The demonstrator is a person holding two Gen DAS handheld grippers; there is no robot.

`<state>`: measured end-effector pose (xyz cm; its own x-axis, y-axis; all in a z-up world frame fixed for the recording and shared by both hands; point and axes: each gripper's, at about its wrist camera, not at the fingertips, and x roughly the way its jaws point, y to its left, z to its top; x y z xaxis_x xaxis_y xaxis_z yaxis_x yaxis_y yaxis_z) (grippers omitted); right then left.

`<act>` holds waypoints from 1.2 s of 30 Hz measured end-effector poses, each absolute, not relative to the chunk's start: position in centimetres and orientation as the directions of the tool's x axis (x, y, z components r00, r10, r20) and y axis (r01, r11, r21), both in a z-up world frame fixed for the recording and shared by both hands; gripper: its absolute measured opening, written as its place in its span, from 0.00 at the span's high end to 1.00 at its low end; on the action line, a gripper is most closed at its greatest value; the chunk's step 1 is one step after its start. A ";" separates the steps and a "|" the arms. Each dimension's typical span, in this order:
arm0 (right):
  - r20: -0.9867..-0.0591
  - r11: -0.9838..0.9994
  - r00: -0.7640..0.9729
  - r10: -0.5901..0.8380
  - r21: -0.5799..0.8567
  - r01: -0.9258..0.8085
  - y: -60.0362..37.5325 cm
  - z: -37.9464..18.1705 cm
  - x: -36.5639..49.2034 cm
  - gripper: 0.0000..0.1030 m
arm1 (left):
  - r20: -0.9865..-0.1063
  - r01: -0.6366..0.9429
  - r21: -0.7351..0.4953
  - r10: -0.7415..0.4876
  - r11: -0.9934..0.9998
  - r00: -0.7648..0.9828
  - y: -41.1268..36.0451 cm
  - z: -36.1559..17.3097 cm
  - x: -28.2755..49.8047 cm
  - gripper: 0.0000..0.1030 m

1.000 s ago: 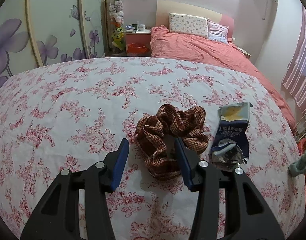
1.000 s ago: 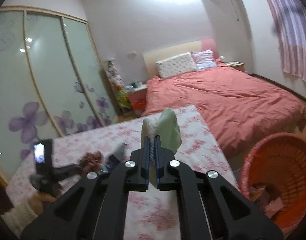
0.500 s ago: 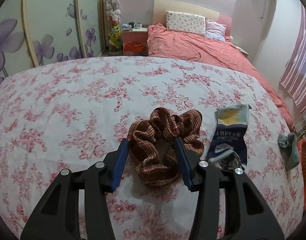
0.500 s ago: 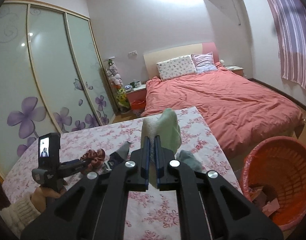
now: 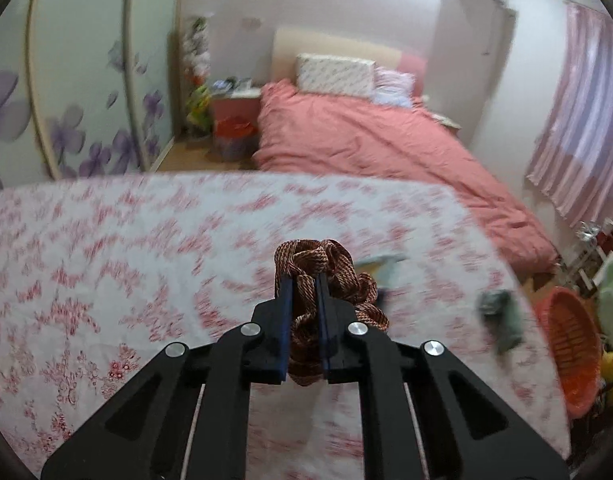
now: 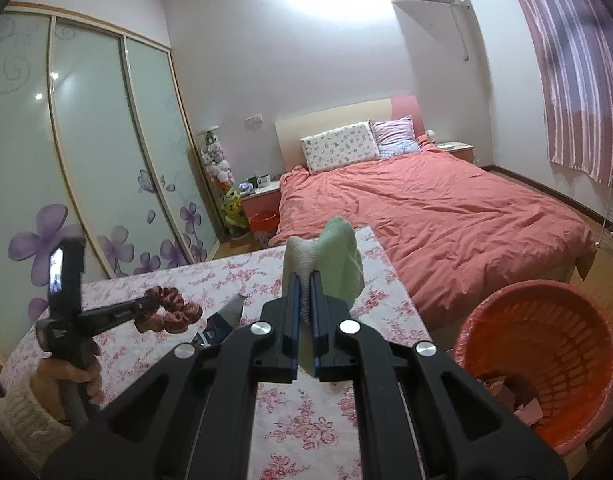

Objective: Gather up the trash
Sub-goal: 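Carry the scrunchie and sock over the orange basket and open both grippers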

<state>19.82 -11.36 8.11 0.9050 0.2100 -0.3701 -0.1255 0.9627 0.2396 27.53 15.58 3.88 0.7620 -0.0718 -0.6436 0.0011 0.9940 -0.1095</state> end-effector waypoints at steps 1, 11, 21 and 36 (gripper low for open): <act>-0.364 0.963 0.908 0.205 0.241 -0.121 -11.8 8.4 19.5 0.94 | -0.633 0.020 -0.108 -0.084 0.994 0.769 14.8 4.6 27.1 0.89; -0.325 0.967 0.940 0.105 0.253 -0.021 -17.4 10.0 15.6 0.94 | -0.553 0.255 -0.091 -0.262 0.963 0.791 4.2 9.8 23.3 0.89; -0.336 0.956 0.941 -0.031 0.264 0.126 -24.5 9.3 12.9 0.94 | -0.537 0.450 -0.089 -0.423 0.889 0.730 -5.5 9.7 21.1 0.89; -0.360 0.928 0.928 -0.094 0.307 0.213 -31.8 6.9 12.5 0.94 | -0.582 0.585 -0.091 -0.520 0.806 0.625 -14.9 6.5 20.8 0.89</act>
<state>12.45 -31.78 6.90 0.9281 -0.0935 -0.3605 0.2128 0.9275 0.3073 20.79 -14.91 6.49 0.6253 -0.5196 -0.5822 0.5852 0.8058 -0.0907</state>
